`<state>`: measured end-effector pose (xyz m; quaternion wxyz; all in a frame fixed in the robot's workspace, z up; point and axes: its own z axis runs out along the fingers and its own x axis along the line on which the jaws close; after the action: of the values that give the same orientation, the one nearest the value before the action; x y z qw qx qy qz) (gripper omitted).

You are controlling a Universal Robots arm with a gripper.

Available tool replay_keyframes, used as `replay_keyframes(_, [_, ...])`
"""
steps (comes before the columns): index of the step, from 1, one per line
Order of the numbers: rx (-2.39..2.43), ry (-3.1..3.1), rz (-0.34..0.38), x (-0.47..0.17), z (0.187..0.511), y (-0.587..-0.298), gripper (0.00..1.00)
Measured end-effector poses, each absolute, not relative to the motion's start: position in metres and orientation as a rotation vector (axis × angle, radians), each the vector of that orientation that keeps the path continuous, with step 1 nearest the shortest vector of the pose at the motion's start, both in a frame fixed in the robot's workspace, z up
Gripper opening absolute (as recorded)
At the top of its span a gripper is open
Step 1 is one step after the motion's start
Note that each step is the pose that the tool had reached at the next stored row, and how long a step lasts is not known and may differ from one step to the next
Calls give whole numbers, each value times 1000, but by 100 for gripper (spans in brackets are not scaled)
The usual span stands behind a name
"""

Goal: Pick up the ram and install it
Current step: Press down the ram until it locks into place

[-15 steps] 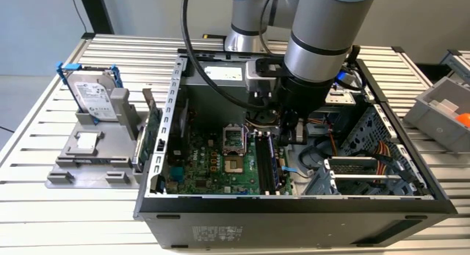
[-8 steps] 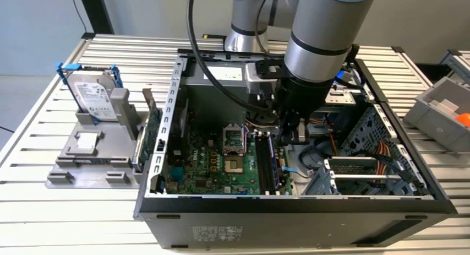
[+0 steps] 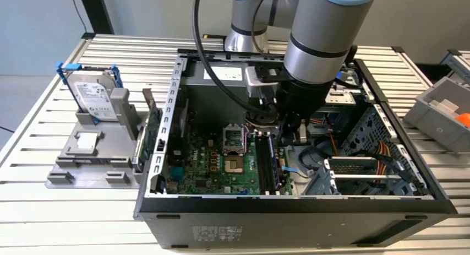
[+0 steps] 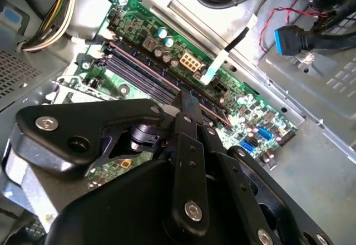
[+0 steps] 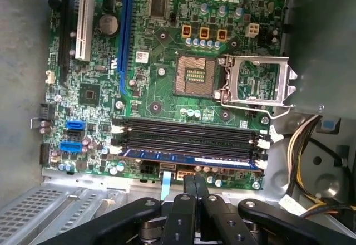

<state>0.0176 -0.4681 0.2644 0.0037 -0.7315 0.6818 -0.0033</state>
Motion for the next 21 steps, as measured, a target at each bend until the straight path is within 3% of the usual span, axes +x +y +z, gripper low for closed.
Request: replay_keyframes(21, [-2244, 2191, -12, 14, 226, -466, 0])
